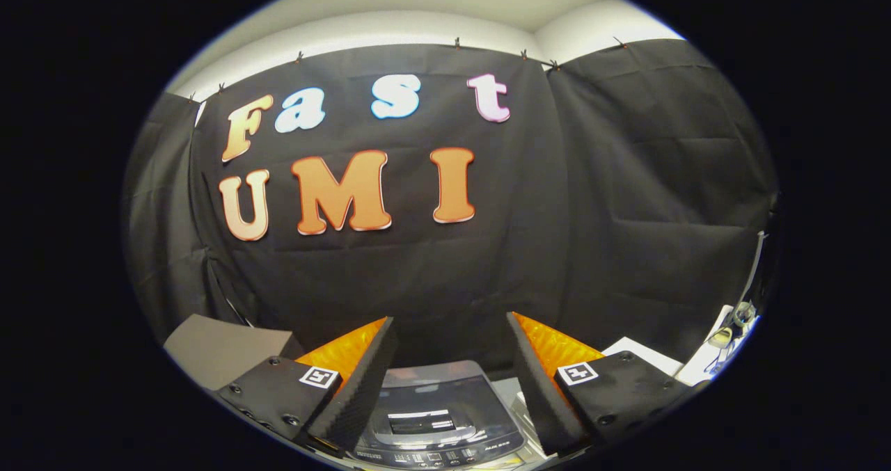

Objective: Put the clothes into the washing machine and then close the washing machine lid.

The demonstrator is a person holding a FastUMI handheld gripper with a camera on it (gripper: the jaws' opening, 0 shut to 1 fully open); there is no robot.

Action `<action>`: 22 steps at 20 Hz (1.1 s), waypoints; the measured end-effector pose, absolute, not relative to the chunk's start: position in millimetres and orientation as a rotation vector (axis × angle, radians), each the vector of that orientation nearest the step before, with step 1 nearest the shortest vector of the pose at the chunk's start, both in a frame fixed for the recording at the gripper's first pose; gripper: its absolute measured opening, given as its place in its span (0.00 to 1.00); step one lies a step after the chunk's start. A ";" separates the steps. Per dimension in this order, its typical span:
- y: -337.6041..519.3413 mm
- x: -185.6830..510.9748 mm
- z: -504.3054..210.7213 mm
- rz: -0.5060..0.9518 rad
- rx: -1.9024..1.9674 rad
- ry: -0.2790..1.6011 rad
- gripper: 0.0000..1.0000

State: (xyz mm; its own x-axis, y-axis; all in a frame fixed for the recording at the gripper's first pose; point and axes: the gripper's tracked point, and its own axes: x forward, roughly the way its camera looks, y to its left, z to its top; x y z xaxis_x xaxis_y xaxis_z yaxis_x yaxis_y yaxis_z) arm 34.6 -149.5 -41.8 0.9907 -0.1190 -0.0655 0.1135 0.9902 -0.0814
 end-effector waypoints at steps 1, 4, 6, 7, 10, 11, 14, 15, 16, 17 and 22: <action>-151.0 29.9 -27.6 -0.118 -0.071 0.052 0.99; -154.4 15.7 9.5 -0.120 -0.048 0.015 0.99; -155.2 5.0 33.1 -0.117 -0.040 -0.019 0.99; -152.6 0.2 44.6 -0.108 -0.035 -0.038 0.99; -150.3 -13.7 69.9 -0.101 -0.046 -0.080 0.99; -151.0 -16.0 75.7 -0.107 -0.055 -0.089 0.99; -154.7 -22.6 83.5 -0.121 -0.065 -0.099 0.99; -155.6 -23.9 82.0 -0.124 -0.064 -0.095 0.99; -157.9 -24.7 79.5 -0.126 -0.064 -0.089 0.99; -159.2 -24.8 77.5 -0.130 -0.063 -0.083 0.99; -162.9 -24.5 76.6 -0.136 -0.061 -0.071 0.99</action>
